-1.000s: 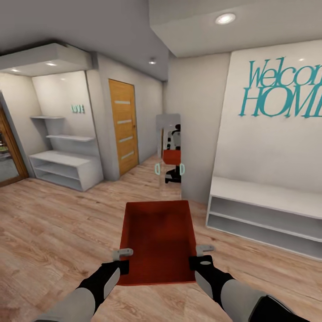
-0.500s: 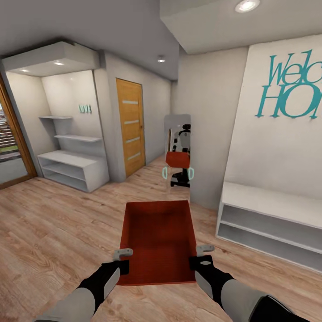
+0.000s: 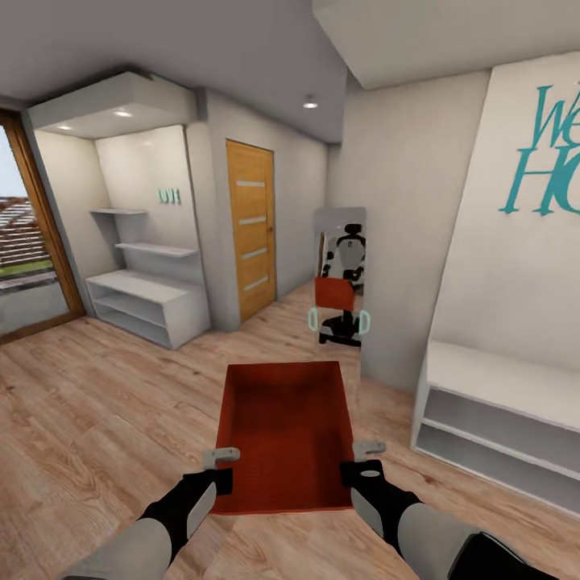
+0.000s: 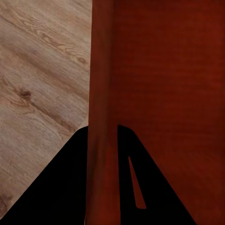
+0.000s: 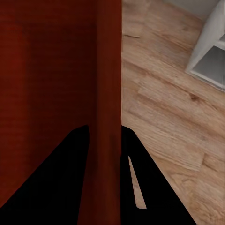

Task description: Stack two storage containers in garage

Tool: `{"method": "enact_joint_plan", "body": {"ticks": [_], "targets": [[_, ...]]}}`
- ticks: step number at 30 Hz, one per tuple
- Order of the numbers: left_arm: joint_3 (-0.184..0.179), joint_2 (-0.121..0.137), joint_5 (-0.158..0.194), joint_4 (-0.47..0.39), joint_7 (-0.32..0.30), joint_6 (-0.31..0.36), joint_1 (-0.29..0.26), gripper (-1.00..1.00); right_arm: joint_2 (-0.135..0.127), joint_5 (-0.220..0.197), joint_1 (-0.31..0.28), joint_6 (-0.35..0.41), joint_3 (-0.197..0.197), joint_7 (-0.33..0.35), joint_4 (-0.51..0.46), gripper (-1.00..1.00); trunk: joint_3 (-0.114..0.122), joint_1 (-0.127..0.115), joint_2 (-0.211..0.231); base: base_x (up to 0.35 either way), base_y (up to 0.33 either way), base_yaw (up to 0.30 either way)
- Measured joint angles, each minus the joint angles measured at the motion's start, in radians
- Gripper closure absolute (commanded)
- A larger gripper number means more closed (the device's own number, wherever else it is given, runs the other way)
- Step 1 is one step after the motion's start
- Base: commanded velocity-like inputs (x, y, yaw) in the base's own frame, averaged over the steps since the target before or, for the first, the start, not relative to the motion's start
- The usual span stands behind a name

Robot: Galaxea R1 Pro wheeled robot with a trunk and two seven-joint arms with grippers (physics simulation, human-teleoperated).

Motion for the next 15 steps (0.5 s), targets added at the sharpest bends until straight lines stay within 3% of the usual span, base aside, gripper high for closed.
{"method": "enact_joint_plan", "body": {"ticks": [15], "targets": [[-0.001,0.000,0.001,0.005,0.000,-0.002,0.000,1.00,0.002,0.000,0.000,0.000,0.000,0.000,0.005,1.00,0.000,0.000,0.000,0.323,0.000,0.025]]}}
